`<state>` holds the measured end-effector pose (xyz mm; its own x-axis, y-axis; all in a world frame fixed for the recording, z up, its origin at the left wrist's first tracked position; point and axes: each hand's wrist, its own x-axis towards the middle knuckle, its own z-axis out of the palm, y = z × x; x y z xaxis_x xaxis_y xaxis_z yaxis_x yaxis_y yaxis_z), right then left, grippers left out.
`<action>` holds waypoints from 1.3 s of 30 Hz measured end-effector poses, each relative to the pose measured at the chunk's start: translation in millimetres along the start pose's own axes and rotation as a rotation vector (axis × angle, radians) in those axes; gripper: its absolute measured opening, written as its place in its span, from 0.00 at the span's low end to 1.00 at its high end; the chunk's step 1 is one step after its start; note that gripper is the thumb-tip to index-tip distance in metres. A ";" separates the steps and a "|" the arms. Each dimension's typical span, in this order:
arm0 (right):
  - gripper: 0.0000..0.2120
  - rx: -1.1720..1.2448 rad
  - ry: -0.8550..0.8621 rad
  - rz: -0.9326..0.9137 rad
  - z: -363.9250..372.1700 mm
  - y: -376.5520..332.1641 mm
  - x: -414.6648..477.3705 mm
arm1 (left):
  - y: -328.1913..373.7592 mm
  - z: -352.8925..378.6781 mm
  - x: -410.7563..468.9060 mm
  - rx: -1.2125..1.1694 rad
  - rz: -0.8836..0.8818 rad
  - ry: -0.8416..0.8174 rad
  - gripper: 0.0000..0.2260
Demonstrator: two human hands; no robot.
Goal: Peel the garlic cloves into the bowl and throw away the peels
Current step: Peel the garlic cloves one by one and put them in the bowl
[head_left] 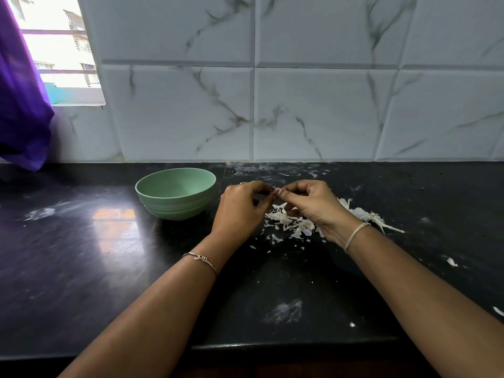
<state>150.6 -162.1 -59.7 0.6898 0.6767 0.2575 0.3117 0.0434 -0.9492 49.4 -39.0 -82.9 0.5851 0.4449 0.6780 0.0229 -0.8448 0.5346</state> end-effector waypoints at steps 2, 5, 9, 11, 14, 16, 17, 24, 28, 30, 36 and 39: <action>0.04 -0.024 -0.006 0.014 -0.6 1.7 0.7 | -2.1 0.3 1.4 -0.020 -0.031 -0.010 0.05; 0.04 -0.047 -0.007 0.011 -0.2 2.6 0.9 | -5.0 0.4 3.1 -0.064 -0.057 -0.046 0.04; 0.04 -0.062 -0.010 0.020 0.1 2.1 1.1 | -5.7 1.2 4.0 -0.089 -0.063 -0.061 0.05; 0.04 -0.056 0.001 0.030 0.1 2.4 1.5 | -5.8 1.6 3.8 -0.093 -0.064 -0.057 0.04; 0.03 -0.036 0.010 0.025 -0.1 1.5 1.4 | -4.9 1.7 3.1 -0.105 -0.062 -0.054 0.04; 0.04 -0.047 0.010 0.000 -0.2 0.9 0.7 | -3.4 1.5 2.6 -0.119 -0.073 -0.046 0.05; 0.04 -0.056 0.012 -0.021 0.1 0.8 0.6 | -3.0 1.5 2.8 -0.132 -0.086 -0.042 0.05; 0.05 -0.134 0.046 -0.111 3.0 2.2 0.4 | 3.8 0.5 1.8 -0.255 -0.192 -0.057 0.03; 0.04 -0.201 0.077 -0.107 4.1 6.3 3.9 | 6.5 0.5 2.4 -0.392 -0.272 -0.091 0.04; 0.03 -0.226 0.079 -0.112 4.1 7.4 5.2 | 7.7 1.1 2.6 -0.500 -0.333 -0.116 0.04; 0.02 -0.712 0.188 -0.298 -9.7 7.1 7.4 | 10.3 -1.4 2.8 -0.745 -0.459 -0.182 0.03; 0.08 -0.844 0.160 -0.234 -25.7 2.0 7.5 | 10.1 -3.1 2.0 -0.794 -0.486 -0.196 0.03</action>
<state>173.2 -175.8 -55.0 0.6116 0.6045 0.5104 0.7899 -0.4312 -0.4360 48.3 -45.7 -74.6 0.7838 0.5756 0.2333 -0.2160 -0.0995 0.9713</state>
